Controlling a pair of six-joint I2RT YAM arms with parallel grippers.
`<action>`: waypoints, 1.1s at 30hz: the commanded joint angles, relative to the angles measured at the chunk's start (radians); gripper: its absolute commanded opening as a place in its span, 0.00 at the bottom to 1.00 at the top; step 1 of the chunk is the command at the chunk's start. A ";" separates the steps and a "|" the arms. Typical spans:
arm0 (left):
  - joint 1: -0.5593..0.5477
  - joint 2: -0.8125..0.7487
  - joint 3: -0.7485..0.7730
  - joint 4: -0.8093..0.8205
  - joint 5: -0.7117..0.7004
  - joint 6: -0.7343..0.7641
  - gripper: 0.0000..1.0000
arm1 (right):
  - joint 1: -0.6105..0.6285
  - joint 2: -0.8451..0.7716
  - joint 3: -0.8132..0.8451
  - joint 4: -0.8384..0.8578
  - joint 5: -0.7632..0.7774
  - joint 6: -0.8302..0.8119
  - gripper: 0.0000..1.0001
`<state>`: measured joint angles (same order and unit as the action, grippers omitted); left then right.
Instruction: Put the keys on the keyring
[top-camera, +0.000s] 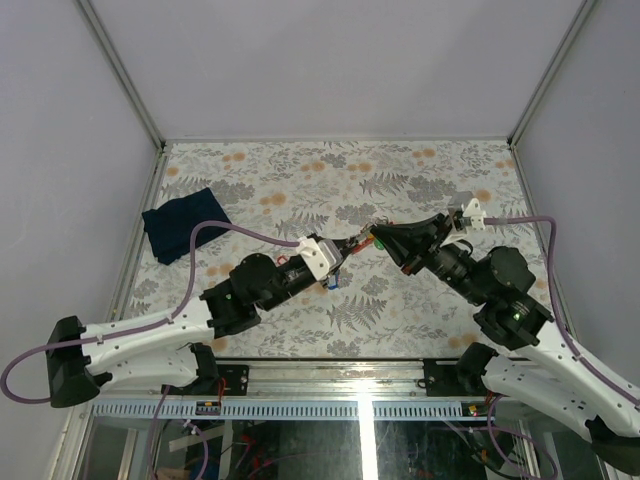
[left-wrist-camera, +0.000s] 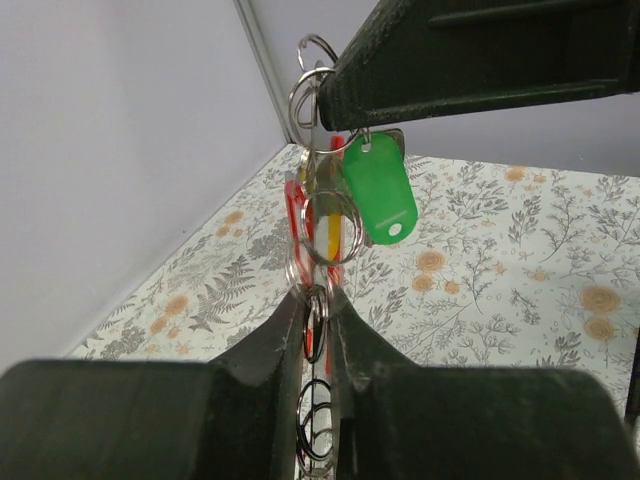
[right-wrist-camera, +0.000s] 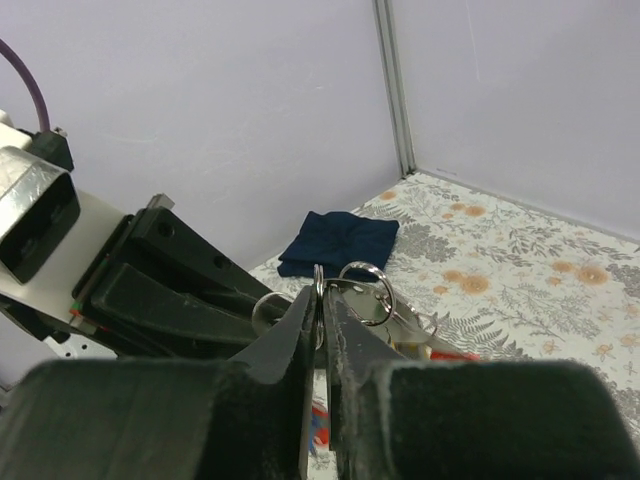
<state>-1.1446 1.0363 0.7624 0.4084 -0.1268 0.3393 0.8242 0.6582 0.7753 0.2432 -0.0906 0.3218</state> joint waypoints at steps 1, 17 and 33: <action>-0.008 -0.039 0.040 -0.052 0.063 0.019 0.00 | -0.010 -0.039 0.059 0.062 0.082 -0.066 0.12; -0.007 -0.066 0.065 -0.101 0.055 0.019 0.00 | -0.010 -0.082 0.074 -0.009 -0.032 -0.186 0.20; -0.009 -0.104 0.105 -0.110 0.018 -0.004 0.00 | -0.010 -0.145 0.104 -0.115 -0.390 -0.545 0.27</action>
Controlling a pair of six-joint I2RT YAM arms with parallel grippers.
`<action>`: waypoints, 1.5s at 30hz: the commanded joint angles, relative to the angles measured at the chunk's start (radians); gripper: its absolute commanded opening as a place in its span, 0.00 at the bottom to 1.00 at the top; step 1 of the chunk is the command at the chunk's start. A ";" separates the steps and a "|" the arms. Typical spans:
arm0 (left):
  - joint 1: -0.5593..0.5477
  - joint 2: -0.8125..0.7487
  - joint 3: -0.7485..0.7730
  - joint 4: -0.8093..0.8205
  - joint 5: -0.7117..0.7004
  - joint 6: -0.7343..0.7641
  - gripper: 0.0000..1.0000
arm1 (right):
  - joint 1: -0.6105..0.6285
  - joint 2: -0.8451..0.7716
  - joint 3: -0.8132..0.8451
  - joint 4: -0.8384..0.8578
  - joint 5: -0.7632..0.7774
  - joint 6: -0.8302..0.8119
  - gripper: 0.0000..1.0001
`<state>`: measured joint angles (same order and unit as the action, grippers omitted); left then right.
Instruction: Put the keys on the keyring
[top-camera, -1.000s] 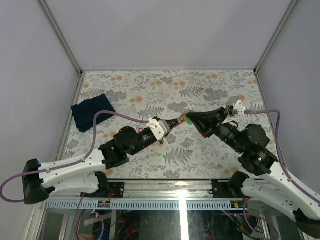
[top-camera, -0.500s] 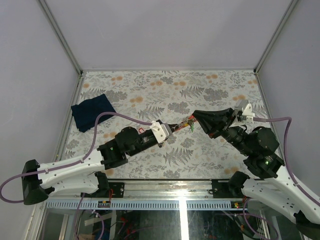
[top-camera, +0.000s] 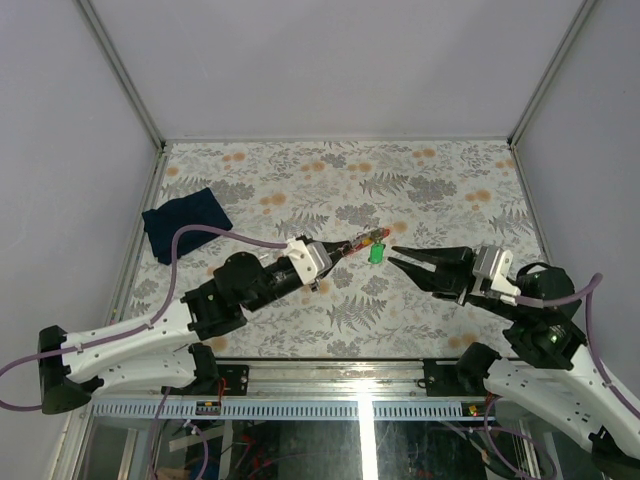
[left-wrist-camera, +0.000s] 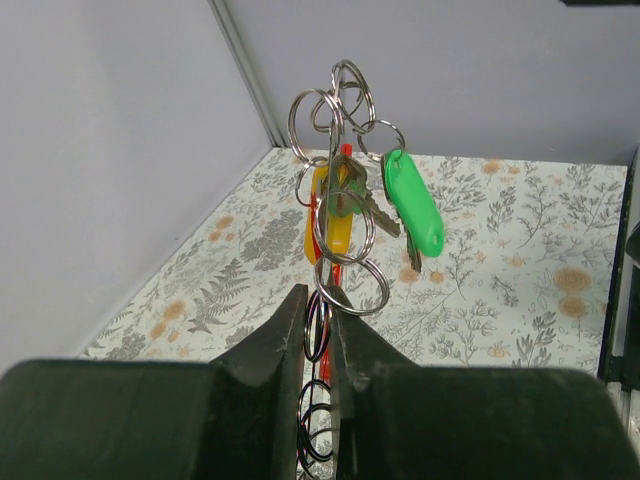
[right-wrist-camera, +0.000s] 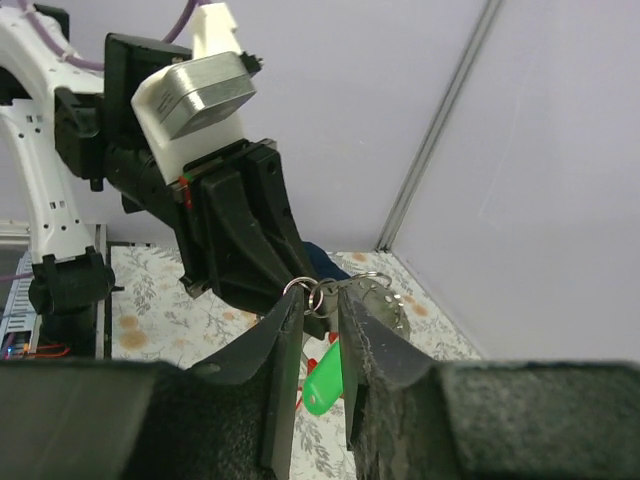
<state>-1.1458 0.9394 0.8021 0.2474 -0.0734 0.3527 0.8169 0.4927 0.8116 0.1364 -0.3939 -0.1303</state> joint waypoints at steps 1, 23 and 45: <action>-0.007 -0.005 0.074 0.051 -0.042 -0.026 0.00 | -0.003 0.037 0.084 -0.025 -0.112 -0.104 0.28; -0.006 0.025 0.156 0.007 -0.119 -0.181 0.00 | -0.002 0.206 0.103 -0.004 -0.133 -0.396 0.38; -0.007 0.005 0.147 0.031 -0.089 -0.165 0.00 | -0.003 0.266 0.064 0.111 -0.046 -0.264 0.28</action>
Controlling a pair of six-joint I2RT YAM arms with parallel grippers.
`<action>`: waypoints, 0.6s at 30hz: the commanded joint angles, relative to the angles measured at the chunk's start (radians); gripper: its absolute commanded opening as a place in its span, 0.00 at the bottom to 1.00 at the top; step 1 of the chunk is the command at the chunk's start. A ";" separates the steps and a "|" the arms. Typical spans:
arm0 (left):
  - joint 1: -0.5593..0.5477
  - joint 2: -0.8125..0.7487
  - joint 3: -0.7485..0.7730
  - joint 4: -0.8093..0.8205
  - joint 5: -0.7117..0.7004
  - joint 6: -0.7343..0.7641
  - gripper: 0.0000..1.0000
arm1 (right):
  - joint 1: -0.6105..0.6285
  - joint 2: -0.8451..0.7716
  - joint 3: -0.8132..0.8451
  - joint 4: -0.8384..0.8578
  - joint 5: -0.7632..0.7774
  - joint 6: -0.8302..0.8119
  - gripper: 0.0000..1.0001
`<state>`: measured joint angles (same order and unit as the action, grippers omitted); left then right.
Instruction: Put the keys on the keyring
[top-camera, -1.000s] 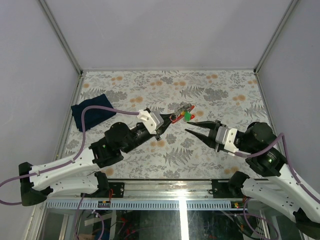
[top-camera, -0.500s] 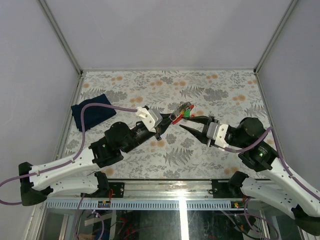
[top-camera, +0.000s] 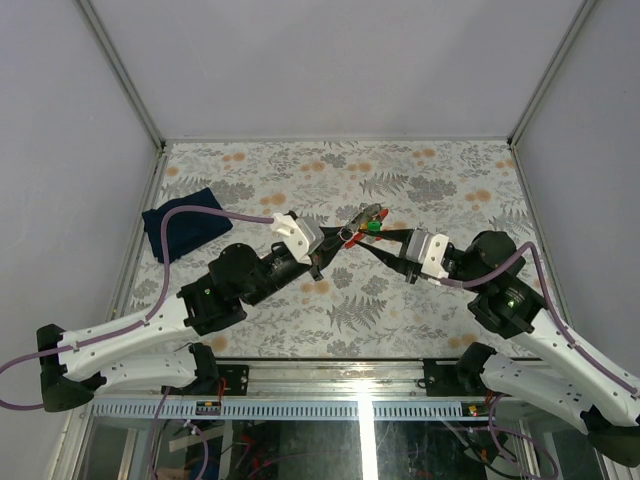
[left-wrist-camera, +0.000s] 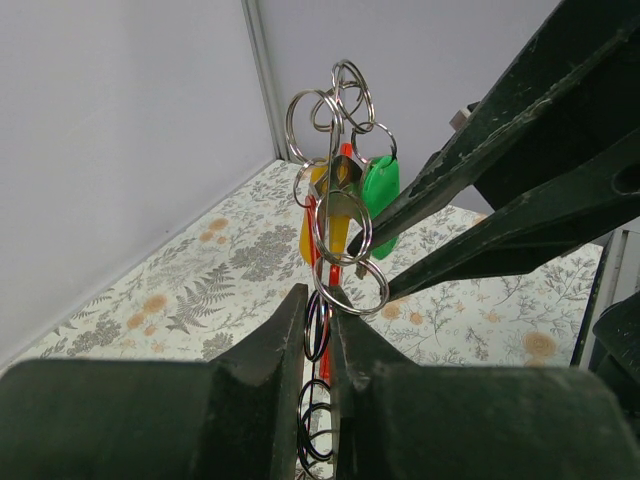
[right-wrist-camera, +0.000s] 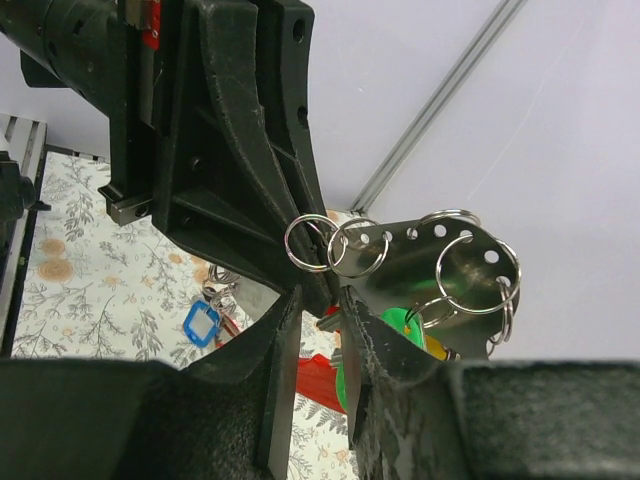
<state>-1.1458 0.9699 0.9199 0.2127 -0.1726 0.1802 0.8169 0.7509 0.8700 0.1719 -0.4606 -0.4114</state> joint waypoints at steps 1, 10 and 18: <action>-0.007 -0.027 0.028 0.065 0.014 0.009 0.00 | -0.002 0.008 0.006 0.080 0.017 0.019 0.28; -0.008 -0.029 0.021 0.066 0.018 0.013 0.00 | -0.003 0.005 -0.005 0.136 -0.034 0.034 0.27; -0.008 -0.020 0.024 0.066 0.026 0.016 0.00 | -0.003 -0.002 -0.010 0.151 -0.081 0.036 0.28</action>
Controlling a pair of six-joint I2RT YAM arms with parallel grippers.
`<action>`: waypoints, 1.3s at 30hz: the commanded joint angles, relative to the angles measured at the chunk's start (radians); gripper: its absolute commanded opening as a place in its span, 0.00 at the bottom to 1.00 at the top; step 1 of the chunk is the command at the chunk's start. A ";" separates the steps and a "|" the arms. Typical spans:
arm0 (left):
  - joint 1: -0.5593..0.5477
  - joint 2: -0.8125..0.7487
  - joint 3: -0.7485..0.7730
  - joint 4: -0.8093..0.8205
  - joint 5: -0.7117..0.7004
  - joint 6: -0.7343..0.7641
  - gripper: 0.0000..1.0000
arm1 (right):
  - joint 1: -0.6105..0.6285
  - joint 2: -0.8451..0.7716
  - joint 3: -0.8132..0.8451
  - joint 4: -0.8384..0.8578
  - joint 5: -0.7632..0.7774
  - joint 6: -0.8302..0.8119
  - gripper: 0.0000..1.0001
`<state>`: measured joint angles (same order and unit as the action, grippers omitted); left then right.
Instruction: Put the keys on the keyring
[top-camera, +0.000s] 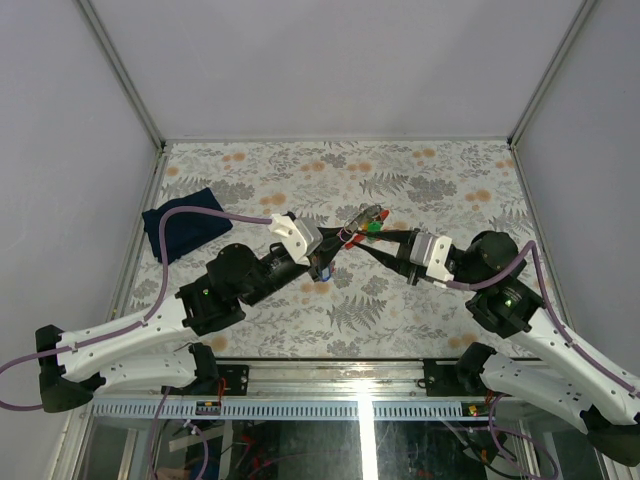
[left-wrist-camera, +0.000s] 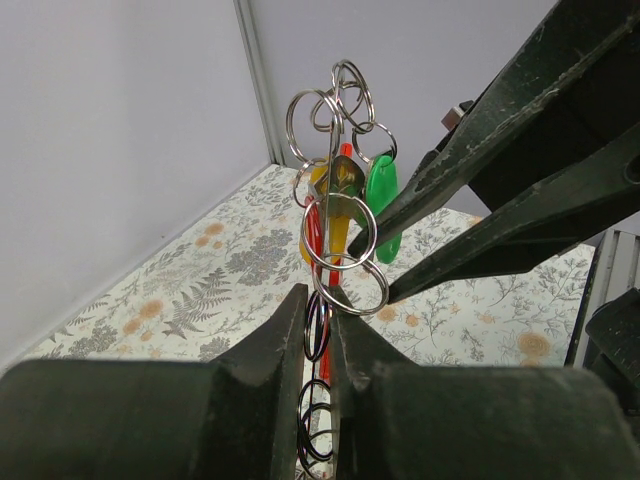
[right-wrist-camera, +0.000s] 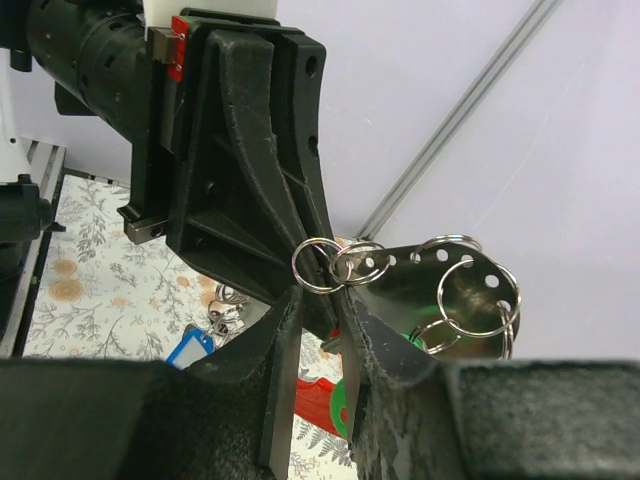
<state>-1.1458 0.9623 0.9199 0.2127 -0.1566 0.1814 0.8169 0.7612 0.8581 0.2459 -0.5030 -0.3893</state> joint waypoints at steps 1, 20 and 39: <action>-0.007 -0.012 0.025 0.064 0.010 0.015 0.00 | -0.003 -0.012 0.002 0.078 -0.040 0.015 0.28; -0.007 -0.003 0.030 0.054 0.020 0.013 0.00 | -0.003 -0.013 0.004 0.118 -0.053 0.042 0.30; -0.007 -0.023 0.016 0.072 0.002 0.056 0.00 | -0.002 -0.033 -0.046 0.143 0.012 0.109 0.30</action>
<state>-1.1458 0.9653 0.9199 0.2127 -0.1402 0.2024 0.8169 0.7517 0.8318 0.3126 -0.5289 -0.3279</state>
